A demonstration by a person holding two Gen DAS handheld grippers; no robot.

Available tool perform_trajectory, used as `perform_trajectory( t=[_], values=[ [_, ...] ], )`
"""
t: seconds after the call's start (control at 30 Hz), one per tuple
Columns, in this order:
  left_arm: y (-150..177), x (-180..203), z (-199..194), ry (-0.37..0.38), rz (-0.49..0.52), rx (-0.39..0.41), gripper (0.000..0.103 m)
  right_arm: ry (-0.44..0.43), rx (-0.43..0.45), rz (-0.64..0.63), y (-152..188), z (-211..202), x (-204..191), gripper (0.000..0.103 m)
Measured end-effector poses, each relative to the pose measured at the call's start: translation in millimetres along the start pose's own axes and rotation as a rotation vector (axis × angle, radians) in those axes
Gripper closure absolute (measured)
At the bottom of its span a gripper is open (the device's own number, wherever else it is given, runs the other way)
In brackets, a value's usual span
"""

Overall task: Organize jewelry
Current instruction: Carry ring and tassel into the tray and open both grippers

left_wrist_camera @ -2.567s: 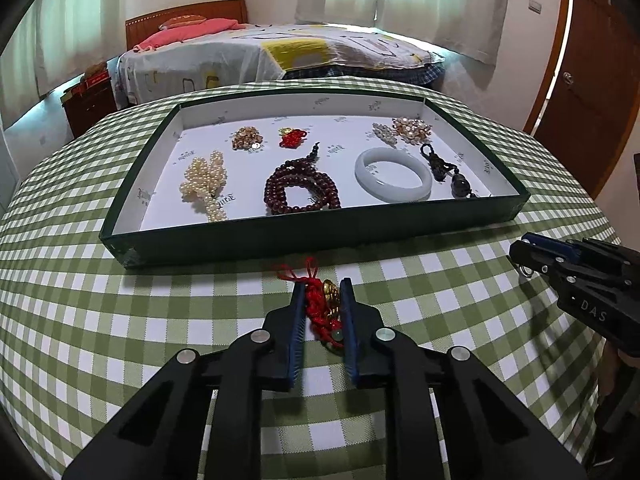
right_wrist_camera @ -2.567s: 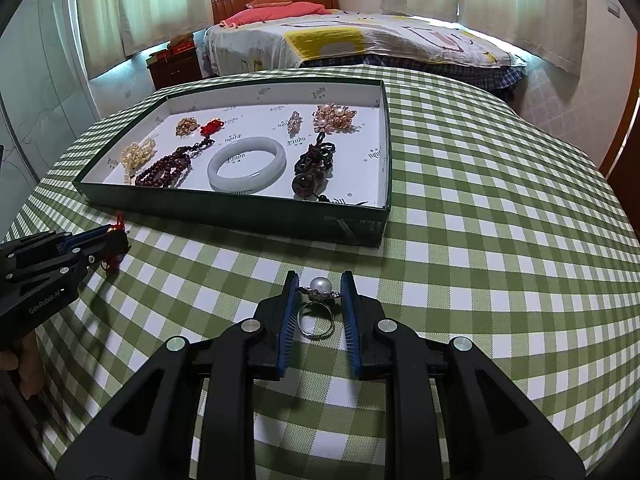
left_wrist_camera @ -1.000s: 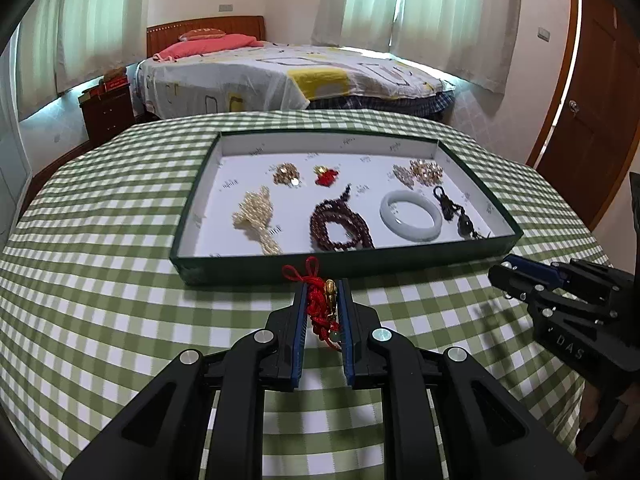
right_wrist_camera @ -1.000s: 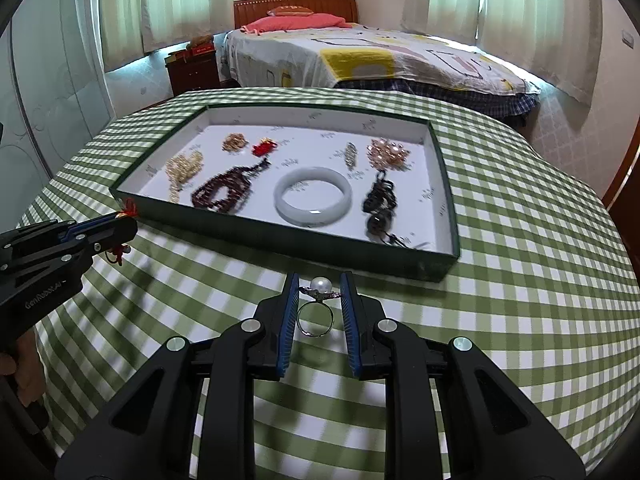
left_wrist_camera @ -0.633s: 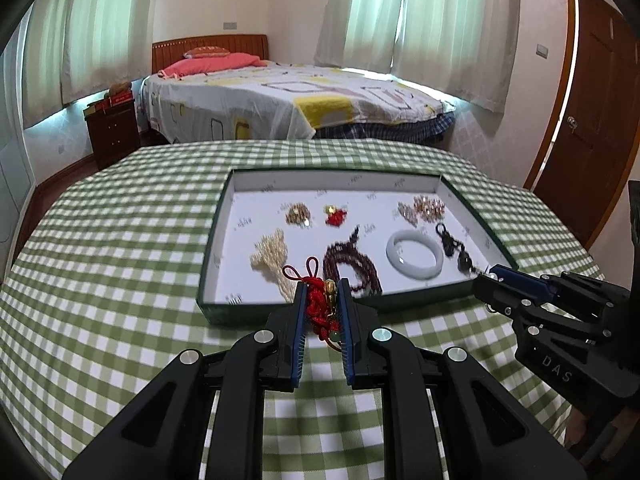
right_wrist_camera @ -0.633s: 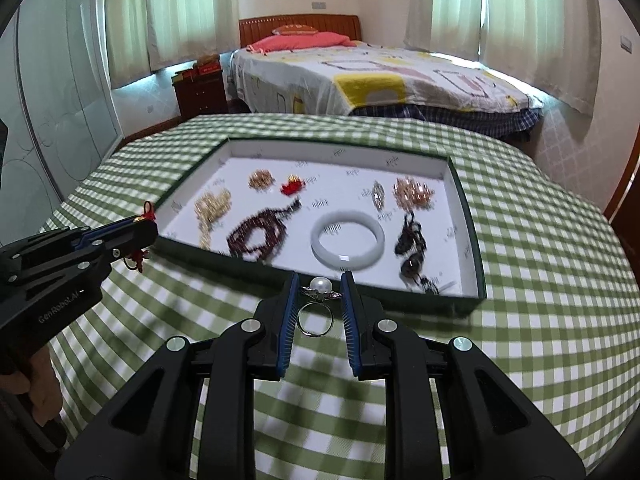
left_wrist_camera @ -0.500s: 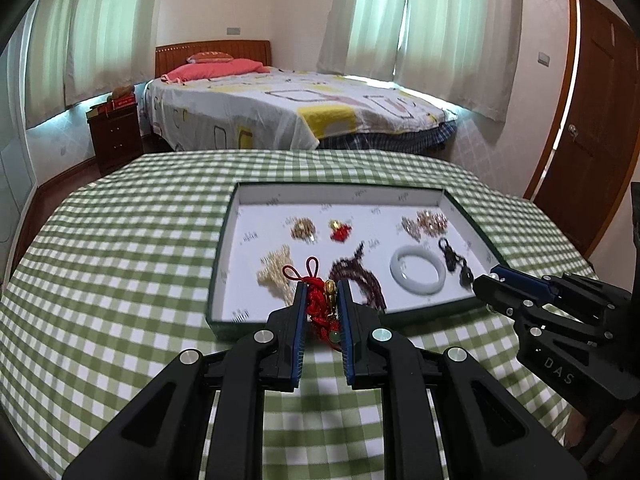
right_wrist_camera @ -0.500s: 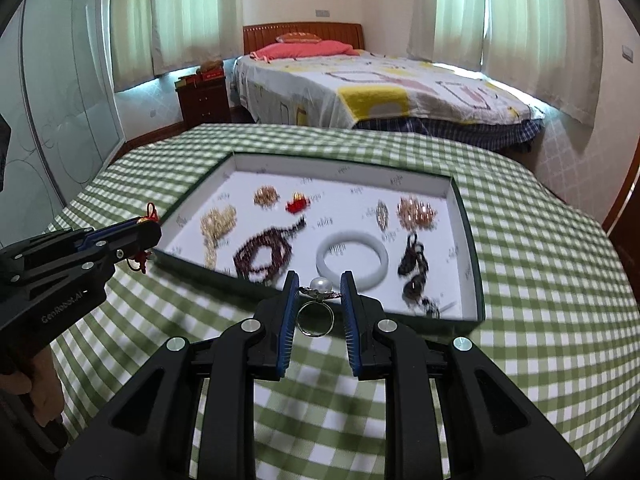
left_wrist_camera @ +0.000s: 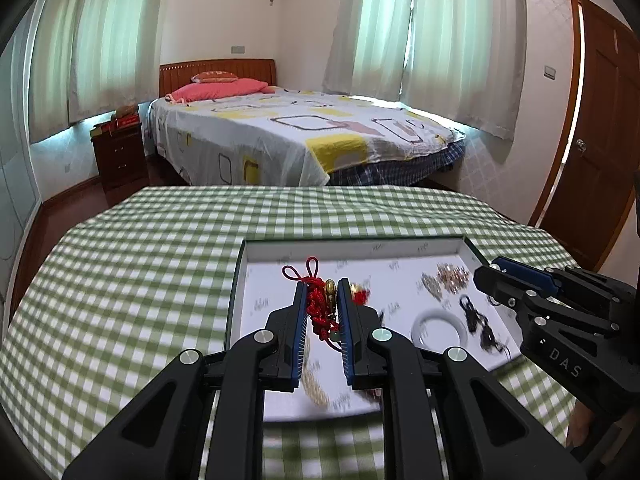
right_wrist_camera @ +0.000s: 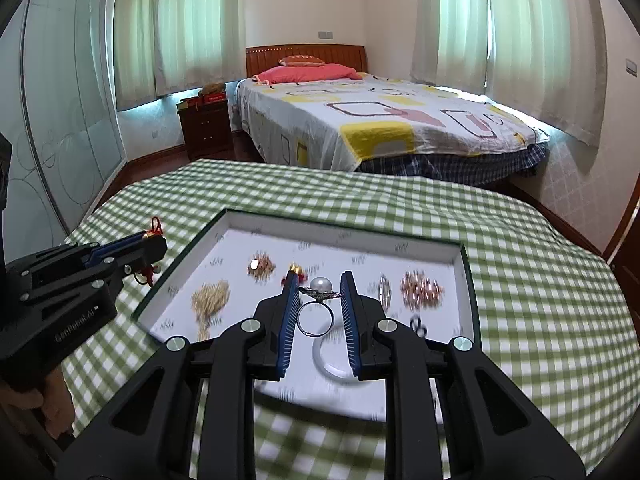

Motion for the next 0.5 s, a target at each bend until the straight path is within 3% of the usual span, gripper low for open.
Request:
perform_trajectory(
  t=[0.3, 0.5],
  values=[
    [-25.2, -8.7, 43.9, -0.025, -0.002, -0.01, 0.087, -0.003, 0.002, 0.021, -28.5, 45.5, 12.4, 0.082],
    [-10.3, -18.9, 87.3, -0.027, -0.026, -0.128, 0.087, -0.002, -0.077, 0.041, -18.2, 85.2, 22.7, 0.082]
  ],
)
Point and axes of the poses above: each gripper's, at about its wrist camera, not at the fingertips, and z roughly the way its jaws point, x to its right, y to its underside, the point moved 8 cm from there along z, roughly the way its jaws point, and after that the axes turned 1 degree about -x, right-handed, at the moved point
